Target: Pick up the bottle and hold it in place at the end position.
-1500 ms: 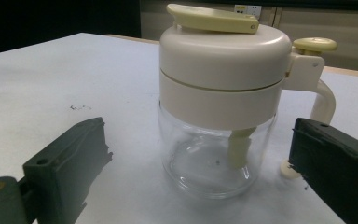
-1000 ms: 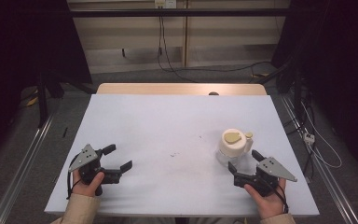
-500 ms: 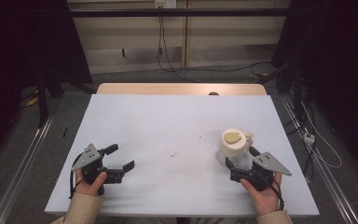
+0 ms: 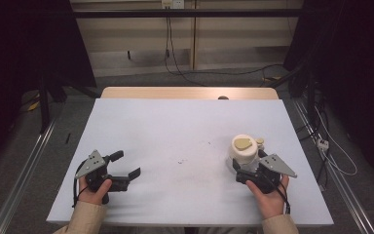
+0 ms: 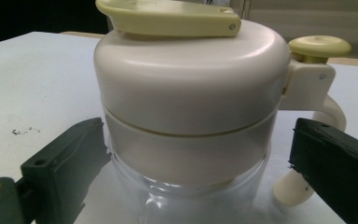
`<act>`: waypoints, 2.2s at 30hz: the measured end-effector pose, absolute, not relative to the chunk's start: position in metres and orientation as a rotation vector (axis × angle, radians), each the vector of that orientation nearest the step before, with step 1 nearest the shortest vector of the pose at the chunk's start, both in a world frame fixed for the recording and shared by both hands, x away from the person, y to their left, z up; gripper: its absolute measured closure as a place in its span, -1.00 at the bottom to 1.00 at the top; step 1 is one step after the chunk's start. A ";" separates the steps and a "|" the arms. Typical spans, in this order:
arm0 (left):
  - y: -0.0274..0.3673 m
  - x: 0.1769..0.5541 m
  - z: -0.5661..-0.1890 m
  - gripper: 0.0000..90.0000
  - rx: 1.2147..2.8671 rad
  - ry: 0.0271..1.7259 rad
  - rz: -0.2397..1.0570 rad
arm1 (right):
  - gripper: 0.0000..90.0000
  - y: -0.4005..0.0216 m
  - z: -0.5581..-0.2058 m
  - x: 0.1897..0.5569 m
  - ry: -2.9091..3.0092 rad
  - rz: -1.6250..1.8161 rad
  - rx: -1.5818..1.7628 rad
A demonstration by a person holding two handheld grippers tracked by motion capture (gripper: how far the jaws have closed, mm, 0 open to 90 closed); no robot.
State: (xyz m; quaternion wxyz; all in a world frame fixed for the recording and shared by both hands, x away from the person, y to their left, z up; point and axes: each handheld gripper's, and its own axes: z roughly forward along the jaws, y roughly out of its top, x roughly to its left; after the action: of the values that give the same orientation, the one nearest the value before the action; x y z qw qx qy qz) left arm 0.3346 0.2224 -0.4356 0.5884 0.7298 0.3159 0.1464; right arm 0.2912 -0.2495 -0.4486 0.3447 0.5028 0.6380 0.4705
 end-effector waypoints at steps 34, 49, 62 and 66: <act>0.222 0.334 -0.436 -0.92 1.708 0.733 0.341 | -0.89 -0.236 -0.452 0.313 1.623 1.215 1.368; 0.223 0.334 -0.437 -0.92 1.703 0.738 0.338 | -0.94 -0.235 -0.454 0.318 1.589 1.258 1.443; 0.222 0.335 -0.437 -0.92 1.705 0.737 0.338 | -0.88 -0.232 -0.456 0.320 1.564 1.237 1.431; 0.222 0.334 -0.437 -0.92 1.706 0.734 0.338 | -0.88 -0.232 -0.456 0.321 1.567 1.239 1.424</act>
State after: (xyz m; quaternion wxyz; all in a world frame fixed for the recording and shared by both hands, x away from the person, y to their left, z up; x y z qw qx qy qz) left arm 0.3344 0.2220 -0.4367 0.5867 0.7318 0.3150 0.1449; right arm 0.3206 -0.2319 -0.4559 0.3375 0.5466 0.6012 0.4753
